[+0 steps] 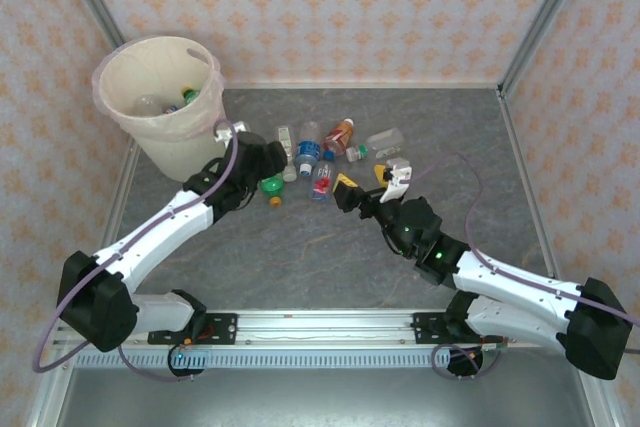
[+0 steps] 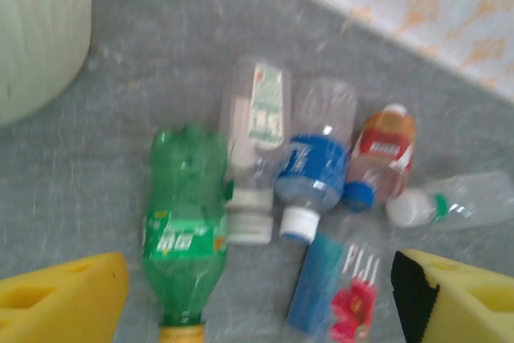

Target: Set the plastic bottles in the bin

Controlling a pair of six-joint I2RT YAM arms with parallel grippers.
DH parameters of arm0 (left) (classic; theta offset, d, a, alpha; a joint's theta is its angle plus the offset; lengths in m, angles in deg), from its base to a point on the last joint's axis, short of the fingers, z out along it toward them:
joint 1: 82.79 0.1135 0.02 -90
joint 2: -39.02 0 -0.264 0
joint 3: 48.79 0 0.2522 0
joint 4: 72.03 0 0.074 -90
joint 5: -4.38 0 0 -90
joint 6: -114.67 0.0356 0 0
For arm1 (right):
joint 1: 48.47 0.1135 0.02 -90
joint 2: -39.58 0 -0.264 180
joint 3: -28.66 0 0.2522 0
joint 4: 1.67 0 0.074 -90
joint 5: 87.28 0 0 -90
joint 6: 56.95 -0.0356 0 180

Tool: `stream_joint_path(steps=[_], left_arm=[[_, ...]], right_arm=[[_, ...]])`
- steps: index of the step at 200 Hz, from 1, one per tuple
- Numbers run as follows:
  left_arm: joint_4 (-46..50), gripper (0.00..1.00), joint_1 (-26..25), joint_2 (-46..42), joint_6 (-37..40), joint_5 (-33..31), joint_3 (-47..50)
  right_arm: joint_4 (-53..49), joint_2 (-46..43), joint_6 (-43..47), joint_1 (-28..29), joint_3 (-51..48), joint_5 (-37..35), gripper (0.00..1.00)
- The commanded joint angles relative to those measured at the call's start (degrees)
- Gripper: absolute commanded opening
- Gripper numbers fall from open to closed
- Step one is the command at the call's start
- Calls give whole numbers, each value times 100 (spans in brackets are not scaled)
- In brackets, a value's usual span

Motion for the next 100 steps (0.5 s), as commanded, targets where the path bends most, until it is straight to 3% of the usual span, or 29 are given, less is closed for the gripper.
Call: stream_joint_path(steps=[1, 20, 53, 100], left_arm=[[-381, 87, -9, 136, -461, 80, 361], [-715, 87, -21, 212, -606, 255, 743], [-1284, 84, -22, 491, -710, 577, 1153], [-1173, 73, -13, 1123, -607, 506, 1033]], right_arm=[[35, 39, -81, -77, 55, 539, 100], [-118, 276, -50, -81, 214, 947, 100], [-198, 569, -33, -81, 333, 967, 100], [-151, 653, -26, -82, 319, 945, 100]])
